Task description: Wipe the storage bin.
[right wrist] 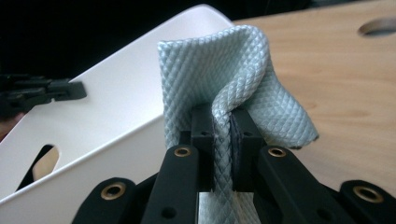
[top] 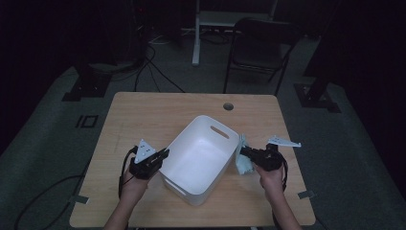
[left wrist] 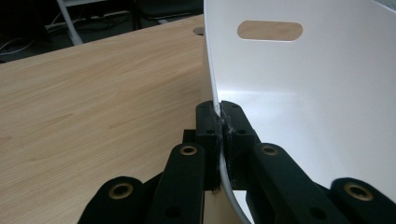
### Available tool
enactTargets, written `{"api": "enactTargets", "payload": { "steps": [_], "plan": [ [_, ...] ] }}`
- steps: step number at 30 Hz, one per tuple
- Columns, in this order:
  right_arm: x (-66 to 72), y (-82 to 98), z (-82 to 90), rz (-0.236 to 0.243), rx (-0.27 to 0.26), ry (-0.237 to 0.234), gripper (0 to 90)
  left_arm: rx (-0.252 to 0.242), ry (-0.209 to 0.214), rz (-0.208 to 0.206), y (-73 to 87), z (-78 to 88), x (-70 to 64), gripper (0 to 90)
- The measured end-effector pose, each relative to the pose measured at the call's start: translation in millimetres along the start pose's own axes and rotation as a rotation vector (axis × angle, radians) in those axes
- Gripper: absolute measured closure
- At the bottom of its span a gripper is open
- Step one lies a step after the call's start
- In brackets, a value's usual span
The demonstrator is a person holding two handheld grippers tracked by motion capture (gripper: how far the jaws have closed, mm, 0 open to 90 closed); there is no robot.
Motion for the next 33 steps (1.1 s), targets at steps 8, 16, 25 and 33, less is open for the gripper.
{"api": "enactTargets", "payload": {
  "steps": [8, 16, 25, 33],
  "plan": [
    [-2.7, 6.4, -8.1, -0.013, 0.02, 0.035, 82.5, 0.001, -0.001, -0.02, -0.1, -0.2, -1.4, 86.7],
    [-13.3, 19.7, -17.2, -0.061, 0.066, 0.057, 82.5, 0.002, -0.01, -0.017, -0.3, -0.5, -2.9, 86.5],
    [-23.8, 33.9, -26.5, -0.08, 0.114, 0.087, 82.6, 0.002, -0.011, -0.017, -0.6, -1.3, -4.9, 86.1],
    [-39.4, 54.4, -40.5, -0.134, 0.188, 0.117, 82.6, 0.005, -0.019, -0.017, -0.8, -1.6, -5.3, 86.0]
  ]
}}
Point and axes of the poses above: each handheld gripper's, and its own axes: z roughly backward along the jaws, y roughly out of its underside, x roughly to its left, the point moved 10 cm from there along -z, roughly forward along the jaws
